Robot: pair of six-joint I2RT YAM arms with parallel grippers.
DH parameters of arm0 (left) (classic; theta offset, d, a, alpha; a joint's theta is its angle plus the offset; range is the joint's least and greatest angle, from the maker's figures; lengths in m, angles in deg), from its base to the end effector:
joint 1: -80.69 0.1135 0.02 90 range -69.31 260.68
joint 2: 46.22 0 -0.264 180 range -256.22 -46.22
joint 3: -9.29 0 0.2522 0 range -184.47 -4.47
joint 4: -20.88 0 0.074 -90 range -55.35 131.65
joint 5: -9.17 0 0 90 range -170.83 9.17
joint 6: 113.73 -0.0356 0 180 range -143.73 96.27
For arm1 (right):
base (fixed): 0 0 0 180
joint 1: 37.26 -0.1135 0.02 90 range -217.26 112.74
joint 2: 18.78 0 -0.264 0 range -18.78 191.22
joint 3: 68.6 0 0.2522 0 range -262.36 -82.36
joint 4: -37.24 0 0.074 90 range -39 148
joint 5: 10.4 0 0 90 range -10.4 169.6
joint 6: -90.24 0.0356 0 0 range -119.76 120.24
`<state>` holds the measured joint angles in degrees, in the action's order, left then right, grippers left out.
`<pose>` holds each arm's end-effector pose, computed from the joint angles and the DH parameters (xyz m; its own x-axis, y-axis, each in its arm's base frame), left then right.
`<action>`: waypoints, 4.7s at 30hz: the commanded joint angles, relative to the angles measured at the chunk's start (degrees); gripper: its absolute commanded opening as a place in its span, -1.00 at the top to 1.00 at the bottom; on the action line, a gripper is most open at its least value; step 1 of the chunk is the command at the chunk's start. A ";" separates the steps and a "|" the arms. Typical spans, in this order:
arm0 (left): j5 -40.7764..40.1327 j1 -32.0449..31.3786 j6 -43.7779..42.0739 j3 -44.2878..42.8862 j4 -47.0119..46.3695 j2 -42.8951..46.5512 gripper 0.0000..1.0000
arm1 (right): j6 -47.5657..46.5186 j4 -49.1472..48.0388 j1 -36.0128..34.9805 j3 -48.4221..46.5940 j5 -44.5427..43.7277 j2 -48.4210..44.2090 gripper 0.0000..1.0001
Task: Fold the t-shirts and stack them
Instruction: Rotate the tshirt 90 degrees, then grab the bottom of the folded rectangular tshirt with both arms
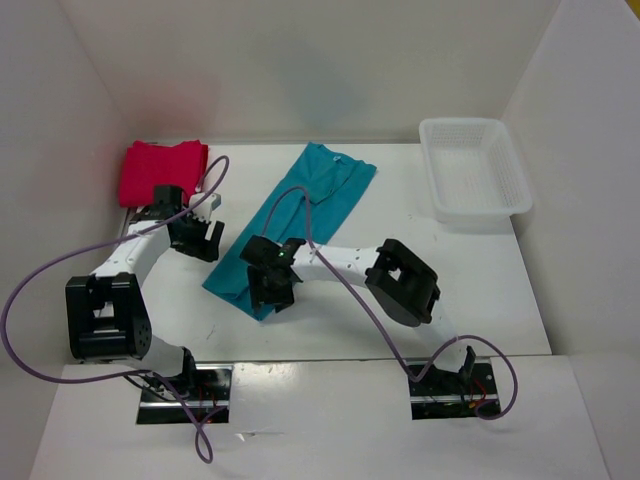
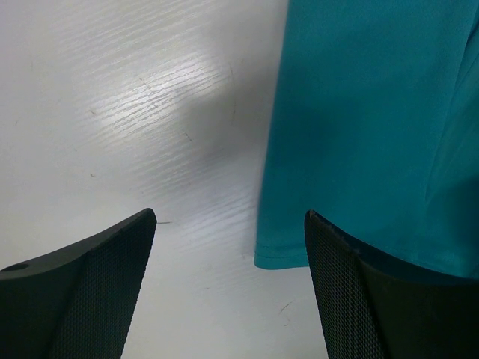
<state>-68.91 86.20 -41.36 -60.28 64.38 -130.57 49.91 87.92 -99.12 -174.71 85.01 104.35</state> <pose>0.2944 0.0210 0.2193 -0.8026 0.2203 -0.5543 0.2699 0.9628 -0.0082 0.2078 0.3957 0.1595 -0.9645 -0.1941 -0.1791 -0.2464 0.9054 0.3457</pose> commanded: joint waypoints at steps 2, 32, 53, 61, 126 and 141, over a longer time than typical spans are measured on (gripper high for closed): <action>1.88 0.02 0.93 0.62 -0.82 -0.55 -0.74 | 1.04 -0.28 0.34 0.07 0.56 2.46 0.02; -22.01 -38.00 -26.84 -1.16 4.02 10.43 -0.76 | -0.28 3.67 12.91 48.83 6.10 -44.97 0.51; -9.58 -43.75 -70.06 6.20 0.30 39.87 -0.91 | 6.32 -0.09 14.05 48.85 0.66 -51.86 -0.33; 1.84 -47.62 -77.20 20.83 8.58 58.09 -0.91 | 4.04 -4.50 15.11 49.55 -0.05 -46.67 -0.35; 10.75 -59.66 -92.06 34.10 -5.03 28.11 0.66 | 1.04 -4.14 15.11 52.89 15.06 -44.30 -0.02; 10.75 -59.66 -85.92 32.44 -6.26 29.95 0.79 | -1.85 -4.14 15.11 52.81 17.44 -38.23 1.00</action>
<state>-61.41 26.84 -130.49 -26.86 58.81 -101.55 49.23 83.64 -84.24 -121.64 101.56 65.71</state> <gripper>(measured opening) 0.115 0.028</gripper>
